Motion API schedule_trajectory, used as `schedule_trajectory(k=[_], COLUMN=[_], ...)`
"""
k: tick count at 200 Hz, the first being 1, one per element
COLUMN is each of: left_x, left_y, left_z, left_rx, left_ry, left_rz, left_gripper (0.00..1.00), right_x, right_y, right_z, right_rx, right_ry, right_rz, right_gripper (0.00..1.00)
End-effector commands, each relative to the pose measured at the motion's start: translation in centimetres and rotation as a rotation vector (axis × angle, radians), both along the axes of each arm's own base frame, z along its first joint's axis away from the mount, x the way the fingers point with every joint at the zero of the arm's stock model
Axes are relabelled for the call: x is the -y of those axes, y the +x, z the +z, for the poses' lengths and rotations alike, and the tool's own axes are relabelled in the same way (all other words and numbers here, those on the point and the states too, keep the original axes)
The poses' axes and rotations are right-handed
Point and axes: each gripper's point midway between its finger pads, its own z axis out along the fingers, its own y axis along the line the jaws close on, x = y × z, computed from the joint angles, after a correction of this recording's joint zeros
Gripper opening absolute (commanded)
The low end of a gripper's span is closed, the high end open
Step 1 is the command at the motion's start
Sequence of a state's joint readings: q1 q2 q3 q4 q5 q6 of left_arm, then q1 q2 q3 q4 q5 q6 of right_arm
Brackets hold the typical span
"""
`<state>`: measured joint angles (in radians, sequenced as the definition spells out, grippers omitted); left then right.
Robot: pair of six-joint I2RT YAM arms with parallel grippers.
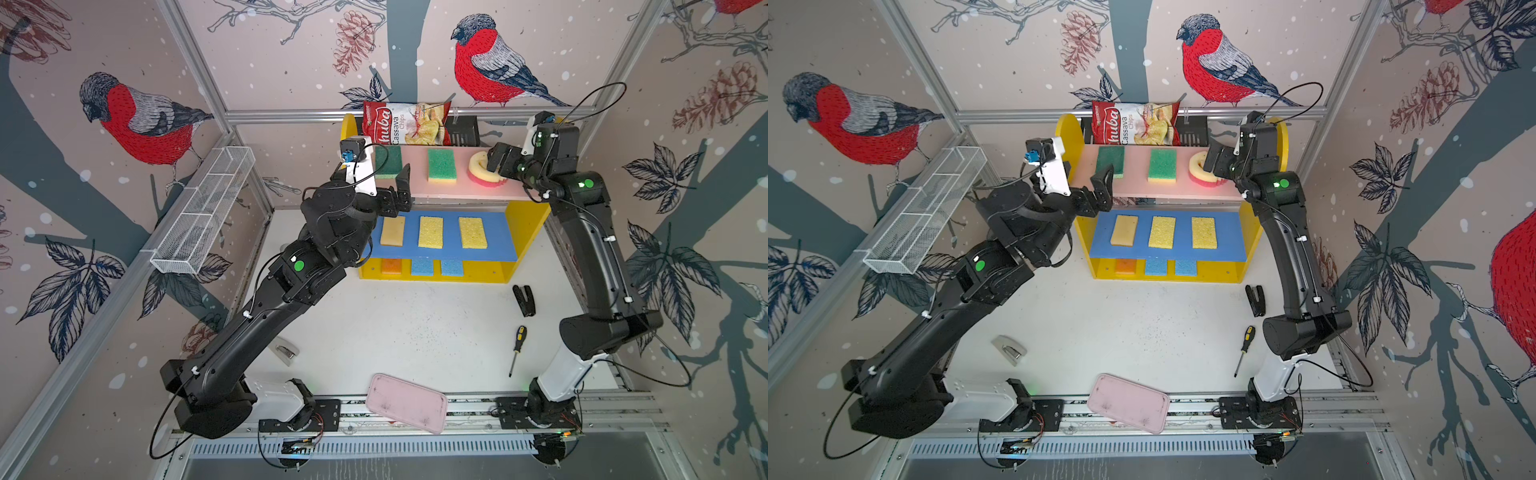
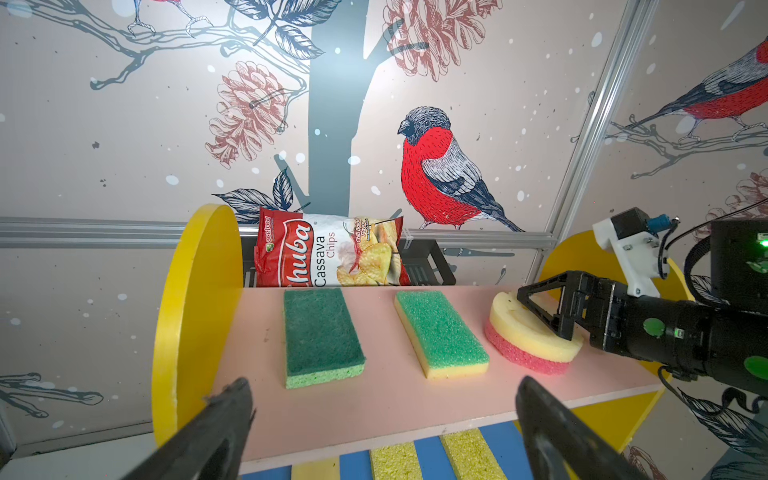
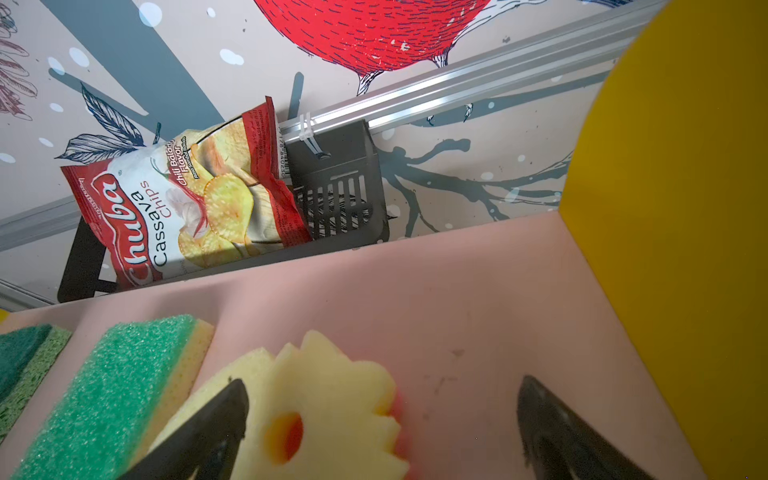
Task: Place and organize the cleaning sponges onto the shelf
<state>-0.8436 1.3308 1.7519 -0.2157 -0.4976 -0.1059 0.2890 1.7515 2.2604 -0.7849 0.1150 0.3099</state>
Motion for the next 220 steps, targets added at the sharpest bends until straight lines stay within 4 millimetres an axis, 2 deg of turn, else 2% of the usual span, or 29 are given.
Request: schedule_trajectory(k=[1, 34, 63, 79, 89, 98, 108, 112, 117, 121, 126, 129, 178, 220], left_x=[-0.4, -0.6, -0.8, -1.1, -1.3, -1.6, -1.8, -1.9, -2.0, -2.1, -2.2, -2.2, -2.9, -4.5], left_y=[-0.3, -0.3, -0.4, -0.5, -0.5, -0.6, -0.8, -0.8, -0.9, -0.9, -1.0, -1.0, -1.1, -1.6], left_z=[1.1, 1.4, 1.6, 1.9, 1.9, 2.1, 2.3, 2.3, 2.4, 2.5, 2.6, 2.6, 2.4, 2.8], left_rx=[0.032, 0.038, 0.045, 0.052, 0.056, 0.062, 0.068, 0.071, 0.075, 0.078, 0.08, 0.083, 0.081, 0.105], left_ry=[-0.029, -0.03, -0.025, -0.025, -0.024, -0.027, -0.03, -0.031, -0.034, -0.036, -0.039, -0.04, -0.024, -0.027], left_rz=[0.007, 0.011, 0.019, 0.025, 0.032, 0.039, 0.044, 0.045, 0.047, 0.047, 0.05, 0.049, 0.073, 0.114], left_gripper=[0.97, 0.97, 0.97, 0.97, 0.97, 0.97, 0.97, 0.97, 0.97, 0.97, 0.97, 0.97, 0.97, 0.97], right_x=[0.0, 0.3, 0.9, 1.3, 1.3, 1.0, 0.3, -0.2, -0.8, -1.2, -1.7, -2.0, -5.9, -7.8], right_y=[0.2, -0.9, -2.8, -4.0, -4.7, -5.1, -5.5, -5.6, -5.7, -5.7, -5.7, -5.6, -4.8, -4.0], right_z=[1.2, 3.8, 6.5, 7.2, 7.3, 7.2, 6.8, 6.7, 6.4, 6.2, 6.0, 5.8, 4.4, 4.0], right_rx=[0.046, 0.117, 0.183, 0.213, 0.222, 0.223, 0.214, 0.211, 0.204, 0.196, 0.187, 0.181, 0.128, 0.113], right_ry=[0.006, 0.04, 0.064, 0.072, 0.083, 0.098, 0.119, 0.128, 0.137, 0.143, 0.147, 0.147, 0.118, 0.098], right_rz=[0.004, 0.016, 0.023, 0.026, 0.038, 0.064, 0.105, 0.13, 0.157, 0.176, 0.192, 0.199, 0.282, 0.314], right_gripper=[1.0, 1.0, 1.0, 1.0, 0.94, 0.82, 0.61, 0.5, 0.28, 0.14, 0.03, 0.0, 0.0, 0.0])
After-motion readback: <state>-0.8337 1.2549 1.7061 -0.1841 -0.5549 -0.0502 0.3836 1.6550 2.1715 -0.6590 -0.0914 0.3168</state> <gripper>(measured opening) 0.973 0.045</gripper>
